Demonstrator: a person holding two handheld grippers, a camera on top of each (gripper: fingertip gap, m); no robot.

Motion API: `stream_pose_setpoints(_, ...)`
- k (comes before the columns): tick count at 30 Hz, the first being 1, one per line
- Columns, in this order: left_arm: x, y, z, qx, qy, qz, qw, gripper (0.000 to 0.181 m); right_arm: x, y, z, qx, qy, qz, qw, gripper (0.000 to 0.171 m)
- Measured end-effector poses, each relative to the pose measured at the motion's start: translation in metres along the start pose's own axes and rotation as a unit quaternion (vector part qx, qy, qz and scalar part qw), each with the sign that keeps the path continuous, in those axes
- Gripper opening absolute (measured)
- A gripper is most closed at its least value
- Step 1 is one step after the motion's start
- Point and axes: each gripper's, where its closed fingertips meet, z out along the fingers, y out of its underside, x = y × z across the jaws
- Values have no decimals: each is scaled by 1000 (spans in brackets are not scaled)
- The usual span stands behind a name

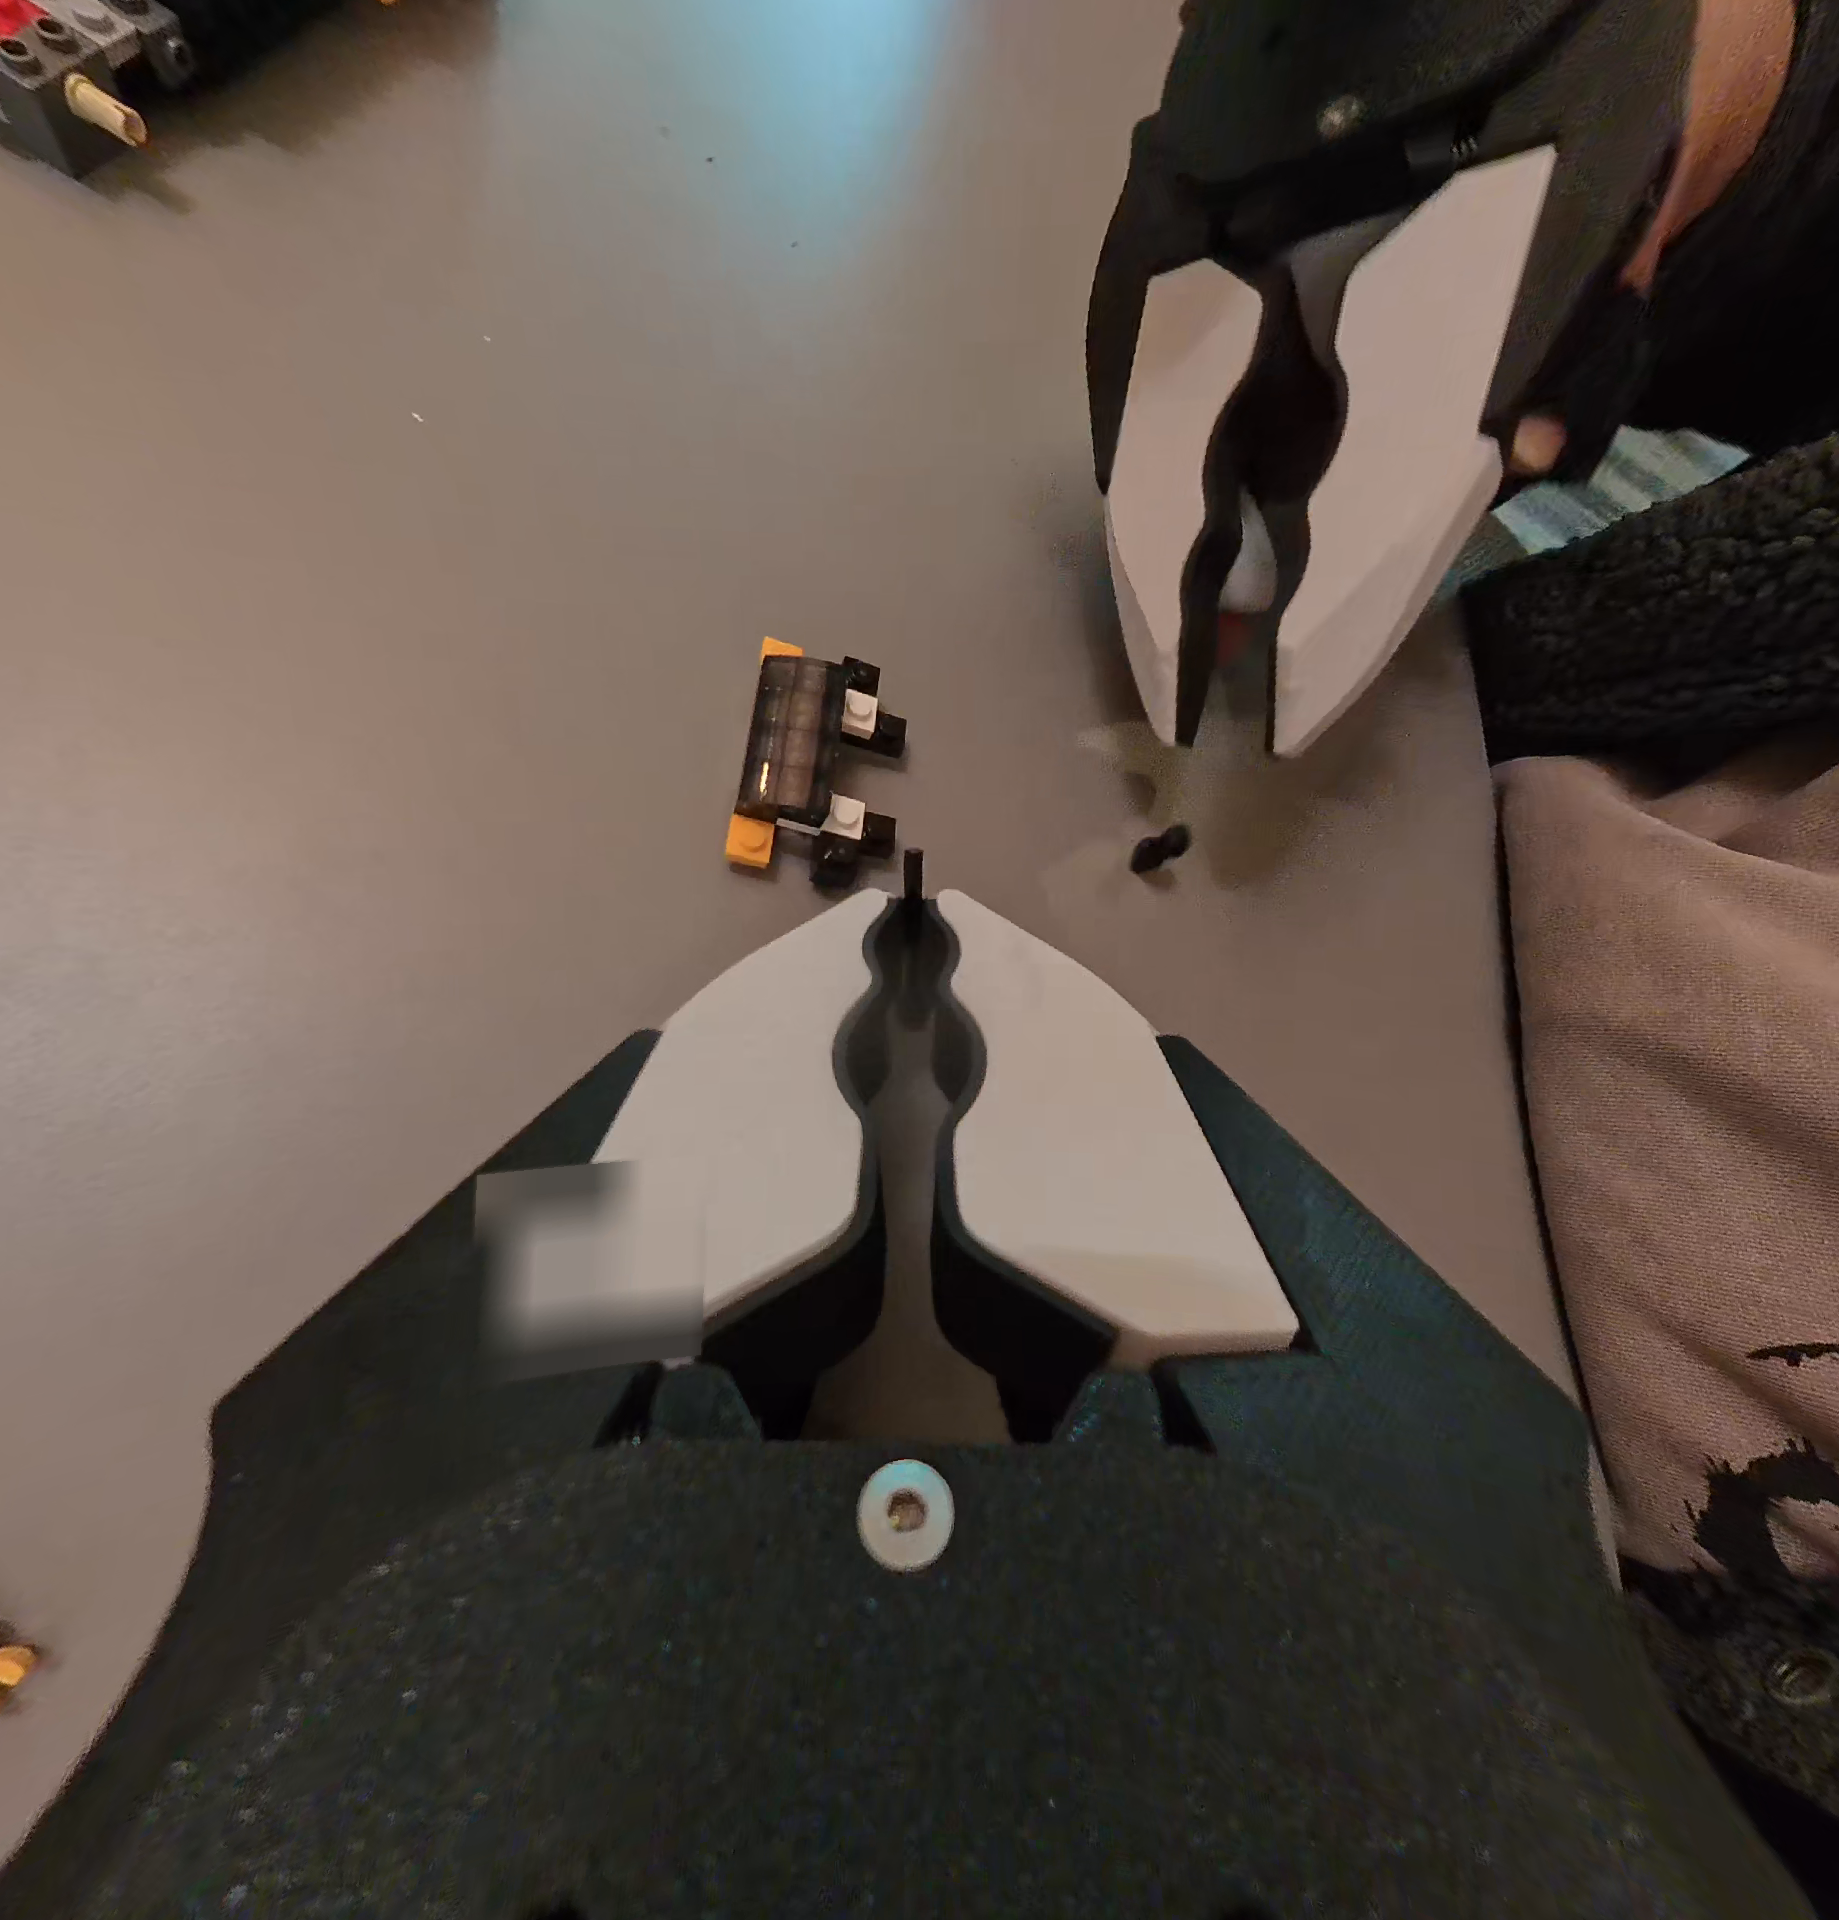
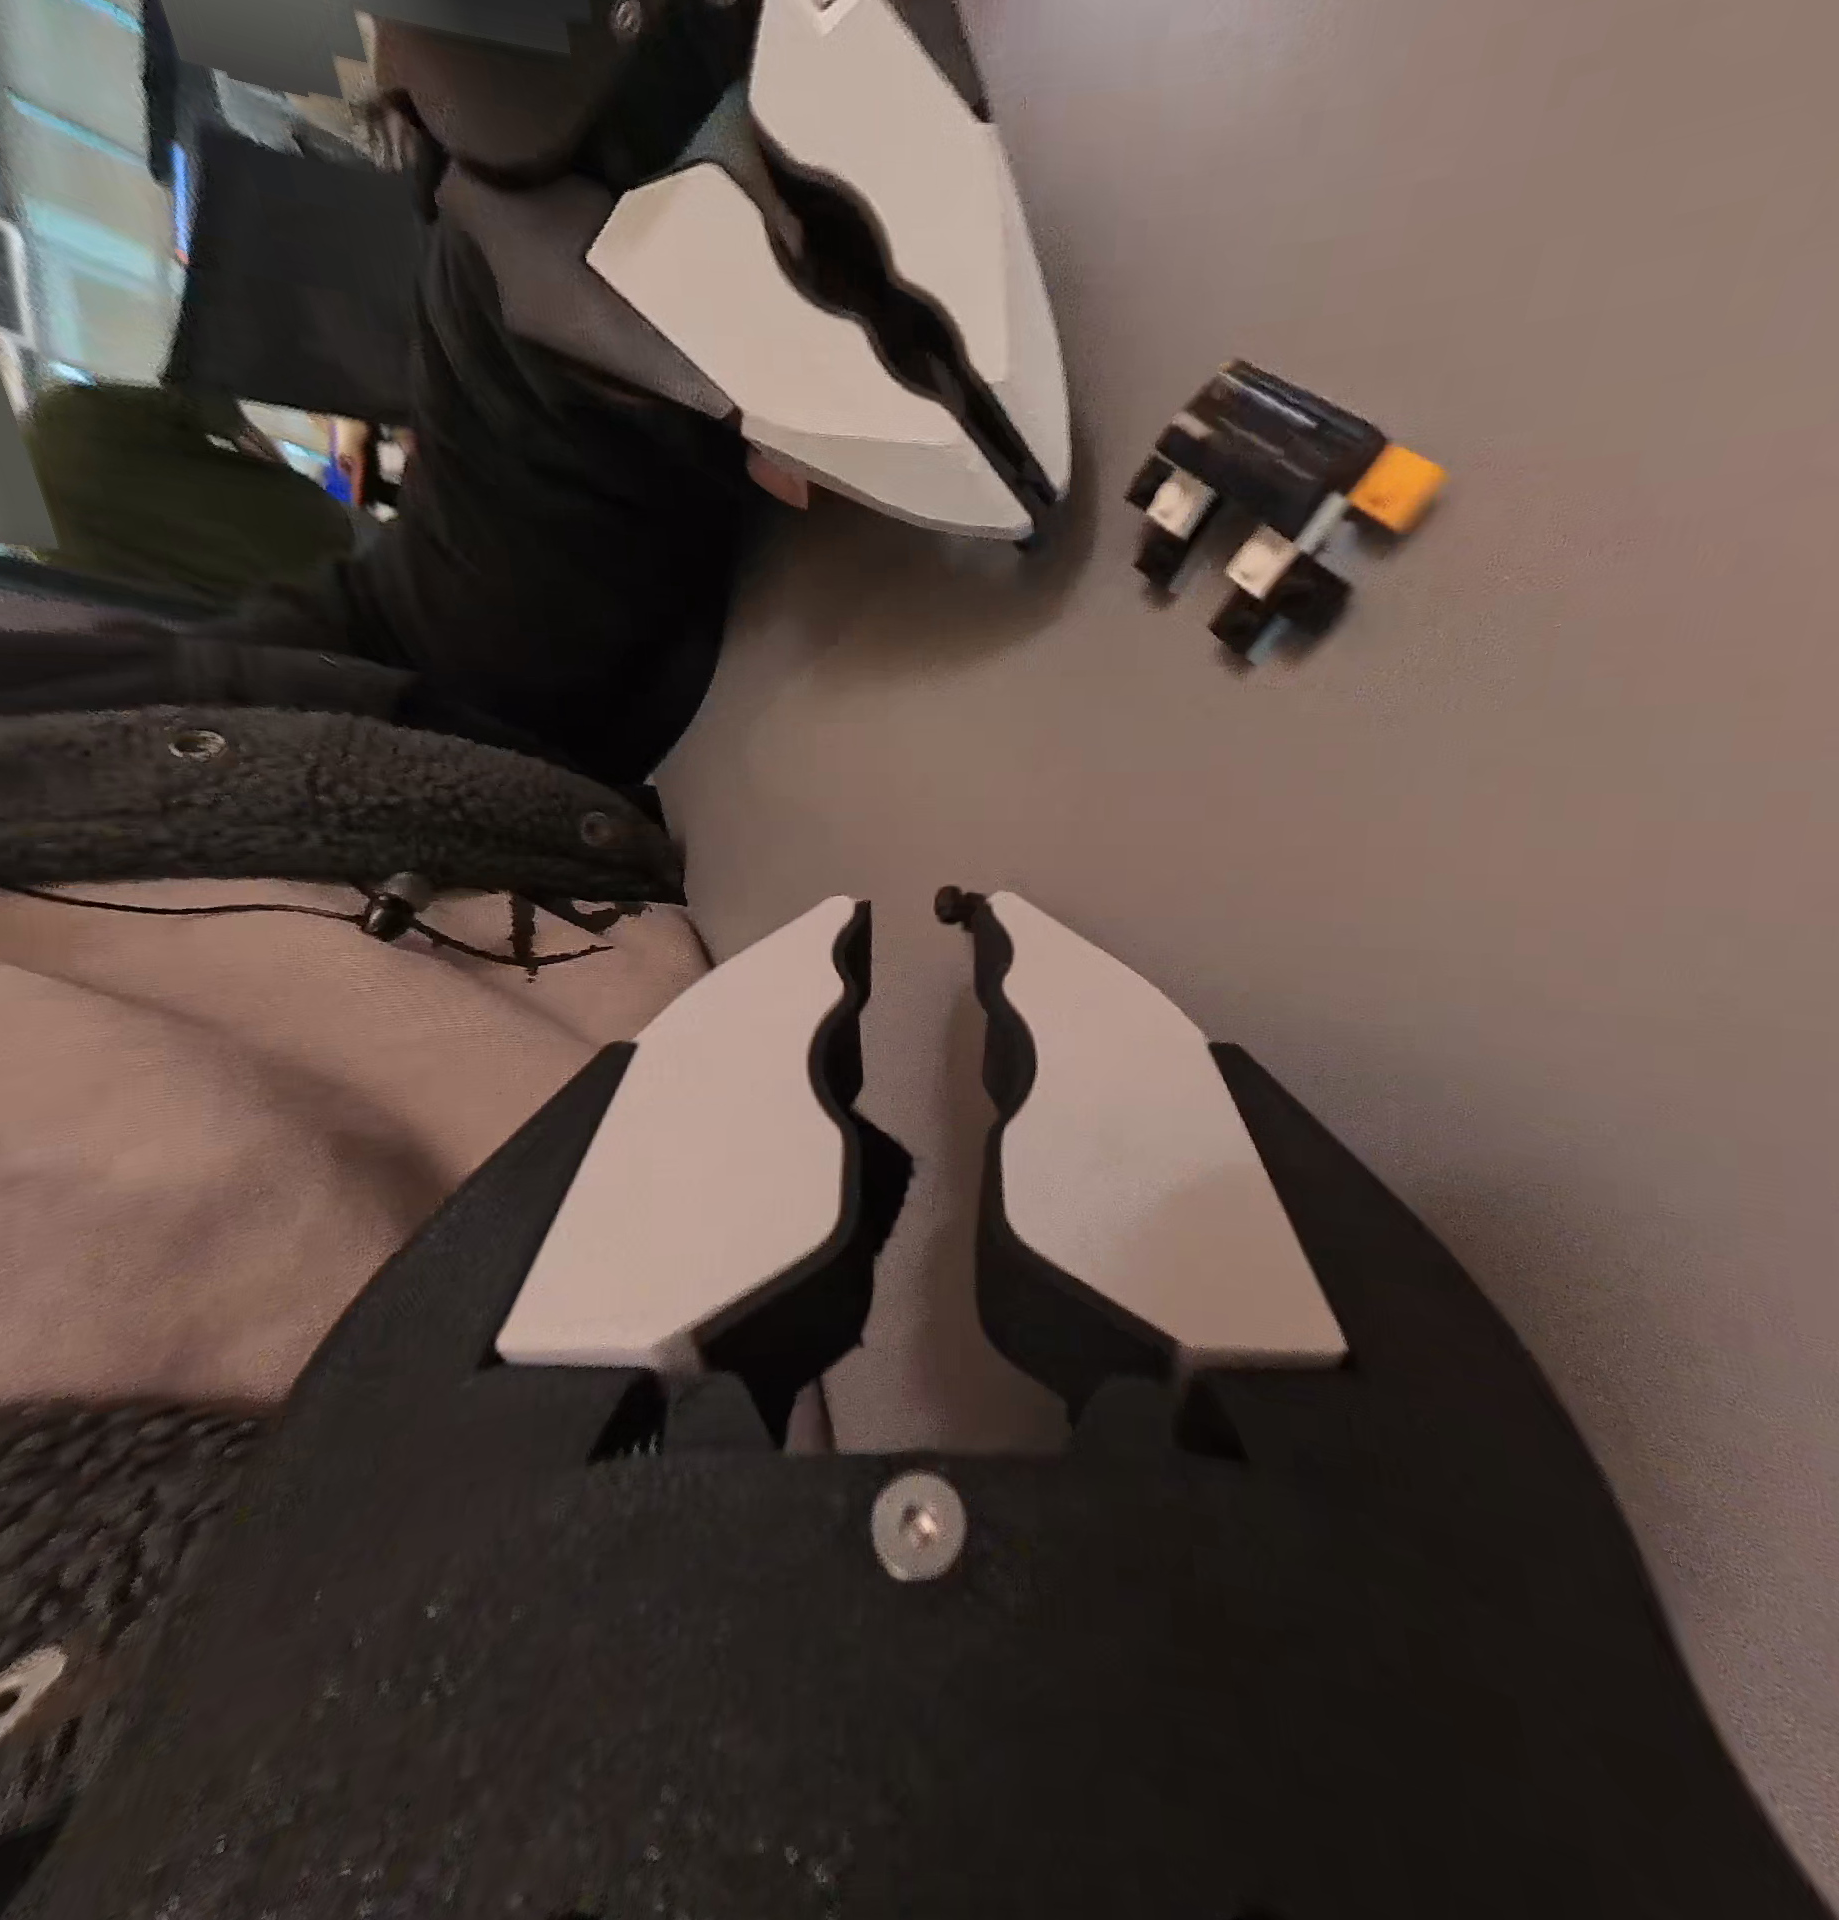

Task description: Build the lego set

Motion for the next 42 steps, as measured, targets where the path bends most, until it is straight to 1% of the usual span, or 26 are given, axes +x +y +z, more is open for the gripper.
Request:
stream_pose_setpoints(1,0,1,0,-1,1,-1,1000,2,4,0,-6,9,7,3,1000,19)
stream_pose_setpoints(2,0,1,0,-2,1,-1,1000,2,11,-1,-12,16,33,-10,999,18)
stream_pose_setpoints(3,-1,1,0,-2,1,-3,1000,2,18,-2,-18,19,69,-41,997,17)
stream_pose_setpoints(5,-2,2,1,-2,2,-7,1000,2,19,0,-24,1,124,-140,982,14)
stream_pose_setpoints(8,-3,2,1,0,4,-11,1000,2,11,13,-15,-43,177,-294,938,13)
stream_pose_setpoints(10,-3,2,1,-1,4,-10,1000,2,12,24,-8,-71,211,-360,906,14)
stream_pose_setpoints(11,-2,2,1,-1,4,-9,1000,2,15,28,-5,-82,231,-378,893,13)
stream_pose_setpoints(12,-2,2,1,-1,4,-9,1000,2,19,32,-3,-93,251,-384,884,13)
stream_pose_setpoints(13,-2,2,1,-1,4,-9,1000,2,19,36,0,-98,258,-385,881,14)
stream_pose_setpoints(16,-2,2,1,-2,4,-8,1000,2,8,37,10,-76,247,-372,892,12)
stream_pose_setpoints(18,-1,2,1,-3,5,-6,1000,2,16,35,10,-80,269,-372,885,13)
stream_pose_setpoints(20,0,2,2,-4,5,-4,1000,2,25,28,6,-79,290,-369,879,16)
stream_pose_setpoints(22,1,2,2,-5,4,-2,1000,2,28,16,3,-64,294,-368,880,20)
stream_pose_setpoints(24,1,2,2,-7,3,-1,1000,2,30,3,-1,-47,300,-380,874,24)
stream_pose_setpoints(29,1,4,2,-9,4,-3,1000,2,35,7,0,-93,281,-383,875,24)
stream_pose_setpoints(32,1,4,2,-9,6,-4,1000,2,35,10,5,-94,271,-361,887,24)
stream_pose_setpoints(34,0,4,2,-8,7,-6,1000,2,35,9,5,-92,273,-361,887,15)
stream_pose_setpoints(35,0,4,2,-8,7,-6,1000,2,36,9,4,-97,274,-364,885,15)
stream_pose_setpoints(37,0,4,2,-7,8,-7,1000,2,39,9,-1,-113,282,-373,876,15)
stream_pose_setpoints(39,0,4,2,-8,7,-6,1000,2,42,10,-11,-146,297,-390,859,15)
stream_pose_setpoints(42,1,4,2,-8,7,-5,1000,2,52,10,-37,-229,336,-410,817,15)
